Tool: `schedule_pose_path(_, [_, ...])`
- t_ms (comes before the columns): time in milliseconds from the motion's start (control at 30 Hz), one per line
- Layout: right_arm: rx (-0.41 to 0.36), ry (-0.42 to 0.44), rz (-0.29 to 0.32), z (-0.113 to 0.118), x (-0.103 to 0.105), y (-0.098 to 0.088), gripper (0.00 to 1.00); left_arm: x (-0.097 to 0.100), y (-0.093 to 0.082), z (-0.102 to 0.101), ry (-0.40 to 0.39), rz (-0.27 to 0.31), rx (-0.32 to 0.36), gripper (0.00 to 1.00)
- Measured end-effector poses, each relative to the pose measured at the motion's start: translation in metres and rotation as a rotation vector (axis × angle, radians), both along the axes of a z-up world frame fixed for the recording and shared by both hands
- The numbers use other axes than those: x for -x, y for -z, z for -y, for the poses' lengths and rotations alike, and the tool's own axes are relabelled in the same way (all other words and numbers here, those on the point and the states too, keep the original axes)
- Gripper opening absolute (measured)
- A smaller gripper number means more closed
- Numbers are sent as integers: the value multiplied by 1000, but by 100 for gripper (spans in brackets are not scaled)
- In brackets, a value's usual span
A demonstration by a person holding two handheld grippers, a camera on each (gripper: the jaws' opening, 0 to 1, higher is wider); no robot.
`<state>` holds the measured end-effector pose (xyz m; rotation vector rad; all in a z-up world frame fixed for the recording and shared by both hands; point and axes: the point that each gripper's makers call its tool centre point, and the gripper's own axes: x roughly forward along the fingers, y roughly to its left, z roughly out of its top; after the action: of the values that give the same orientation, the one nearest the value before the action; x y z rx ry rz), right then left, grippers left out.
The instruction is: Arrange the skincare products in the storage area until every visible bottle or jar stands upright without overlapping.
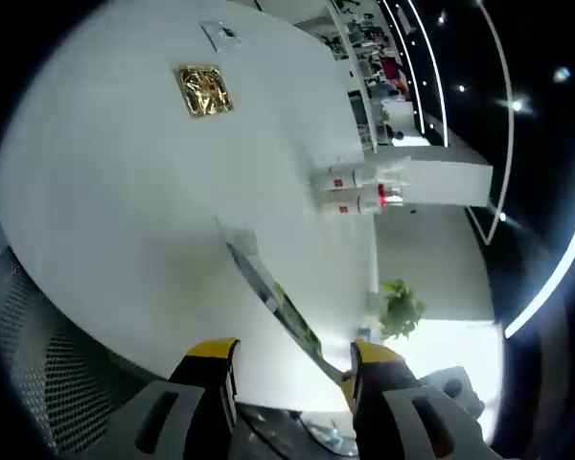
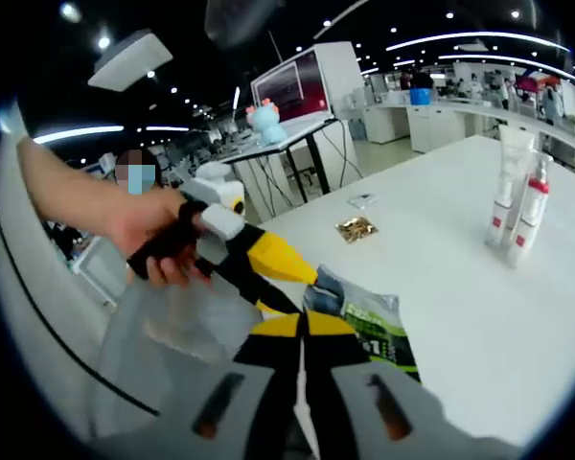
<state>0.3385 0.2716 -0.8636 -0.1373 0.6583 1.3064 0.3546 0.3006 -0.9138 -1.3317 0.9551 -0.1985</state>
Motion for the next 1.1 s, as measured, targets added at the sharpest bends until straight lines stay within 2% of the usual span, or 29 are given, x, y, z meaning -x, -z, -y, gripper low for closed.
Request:
schedule_pose_path(67, [12,-51,30,-1,8,-1,0,-2,7,5,-20,-31,20,47])
schedule_pose_path(167, [25,-90,49,-2,16,-2,0,-2,17,12,-25,-56,-10,42])
schedule_pose_path(233, [21,-116,49,-2,23,-5,0,-3,23,14,-27,-73,-21,36])
schedule_pose_path(300, [46,-169,84,-2,30,-3,0,-5,25,15,-50,-96,6,30])
schedule_pose_path(333, [41,-167,74,-2,32,-2,0,-5,27,15,-57,-112,11,25])
schedule_pose_path(433, [50,-200,74,-2,39,1,0,-4,29,16,-54,-115,1,11])
schedule_pose_path(567, [73,-225,78,0,45,8,0,0,31,16,-53,-120,-11,5])
schedule_pose_path(833, [76,-246,91,5,51,6,0,1,20,22,-42,-90,5,2])
schedule_pose_path(967, [55,-222,92,4,49,0,1,-8,3,19,-76,-23,9,1])
schedule_pose_path(1100, [7,-147,71,4,42,-10,2,-15,-14,14,-107,52,28,1])
